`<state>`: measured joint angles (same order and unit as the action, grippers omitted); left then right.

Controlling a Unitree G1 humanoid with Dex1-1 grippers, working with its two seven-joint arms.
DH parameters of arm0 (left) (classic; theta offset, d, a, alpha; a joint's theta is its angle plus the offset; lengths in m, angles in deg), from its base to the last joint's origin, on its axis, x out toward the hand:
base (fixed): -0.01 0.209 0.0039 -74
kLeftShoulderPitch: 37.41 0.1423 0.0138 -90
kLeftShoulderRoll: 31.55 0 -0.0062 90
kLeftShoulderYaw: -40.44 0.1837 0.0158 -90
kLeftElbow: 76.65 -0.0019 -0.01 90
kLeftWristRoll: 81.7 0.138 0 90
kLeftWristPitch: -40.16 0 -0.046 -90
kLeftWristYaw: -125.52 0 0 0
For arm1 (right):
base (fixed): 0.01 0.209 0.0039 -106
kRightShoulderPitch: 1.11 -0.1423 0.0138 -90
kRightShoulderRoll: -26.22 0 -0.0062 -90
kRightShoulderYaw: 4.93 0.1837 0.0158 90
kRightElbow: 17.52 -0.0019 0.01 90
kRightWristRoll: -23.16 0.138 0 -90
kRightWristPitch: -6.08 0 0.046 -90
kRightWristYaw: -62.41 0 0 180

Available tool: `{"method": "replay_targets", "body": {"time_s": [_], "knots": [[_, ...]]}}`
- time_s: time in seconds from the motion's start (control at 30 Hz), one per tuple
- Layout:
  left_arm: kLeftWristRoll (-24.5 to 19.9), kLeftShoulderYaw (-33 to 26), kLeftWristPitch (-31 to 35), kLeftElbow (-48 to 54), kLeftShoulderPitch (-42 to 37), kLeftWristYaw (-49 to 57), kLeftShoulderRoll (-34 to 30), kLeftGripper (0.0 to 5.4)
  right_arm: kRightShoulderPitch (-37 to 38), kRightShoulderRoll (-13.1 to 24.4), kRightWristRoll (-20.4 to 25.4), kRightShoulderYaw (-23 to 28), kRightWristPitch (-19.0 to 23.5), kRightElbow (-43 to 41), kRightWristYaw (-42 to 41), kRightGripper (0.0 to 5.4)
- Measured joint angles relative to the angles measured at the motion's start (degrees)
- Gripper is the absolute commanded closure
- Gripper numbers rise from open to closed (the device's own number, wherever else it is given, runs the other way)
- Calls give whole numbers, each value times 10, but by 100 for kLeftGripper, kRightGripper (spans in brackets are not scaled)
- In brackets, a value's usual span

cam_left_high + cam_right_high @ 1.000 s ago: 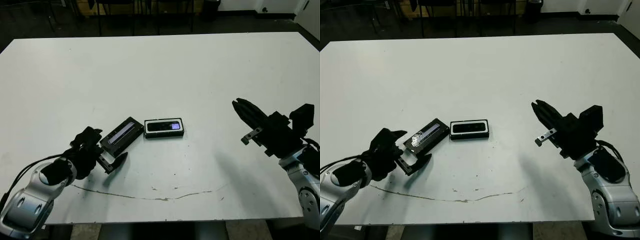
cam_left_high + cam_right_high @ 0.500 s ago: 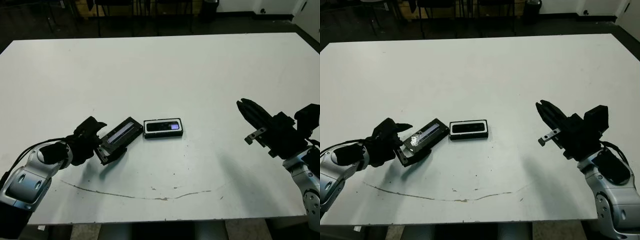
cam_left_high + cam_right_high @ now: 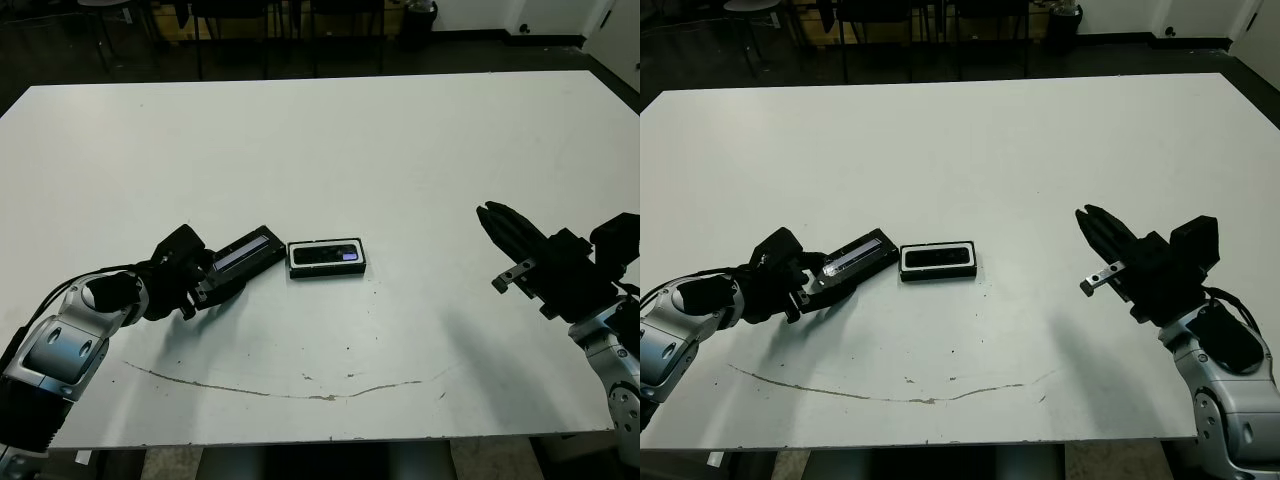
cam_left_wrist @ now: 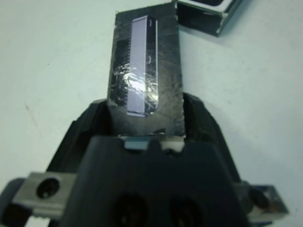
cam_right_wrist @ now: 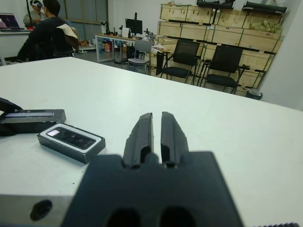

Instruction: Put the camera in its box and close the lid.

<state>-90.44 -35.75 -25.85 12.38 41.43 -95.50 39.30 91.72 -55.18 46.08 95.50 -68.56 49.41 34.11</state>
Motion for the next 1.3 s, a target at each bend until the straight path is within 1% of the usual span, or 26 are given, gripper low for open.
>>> {"method": "replay_targets", "body": {"time_s": [0.23, 0.33, 0.47, 0.57, 0.7, 0.8, 0.93, 1.07, 1.23, 1.3], "knots": [[-6, -7, -1, -4, 0, -8, 2, 264, 2, 0, -10, 1, 0, -1, 5, 540], [-11, -18, 12, 3, 1, -10, 1, 264, 2, 0, -8, 1, 0, -2, 4, 540], [-32, -63, 49, 20, 7, -4, 1, 264, 2, -6, -7, 1, -7, 12, -1, 540], [-34, -96, 45, 13, 5, -11, -14, 264, 1, -7, -3, 0, -9, 18, -1, 540], [-38, -122, 34, -5, -43, -44, -34, 264, -5, -15, 4, -2, -17, 27, -6, 540], [-38, -119, 7, -28, -84, -79, -35, 264, -7, -18, 9, -4, -17, 33, -8, 540], [-35, -94, -13, -68, -131, -124, -32, 264, -10, -18, 10, -4, -3, 28, -2, 540], [-33, -70, -12, -105, -173, -155, -17, 264, -12, -16, 7, -5, 1, 18, 2, 540], [-32, -44, -10, -144, -204, -183, 11, 264, -16, -13, -4, -5, 0, 28, -3, 540], [-32, -35, -4, -159, -216, -196, 18, 264, -19, -9, -16, -5, -12, 35, -4, 540]]}}
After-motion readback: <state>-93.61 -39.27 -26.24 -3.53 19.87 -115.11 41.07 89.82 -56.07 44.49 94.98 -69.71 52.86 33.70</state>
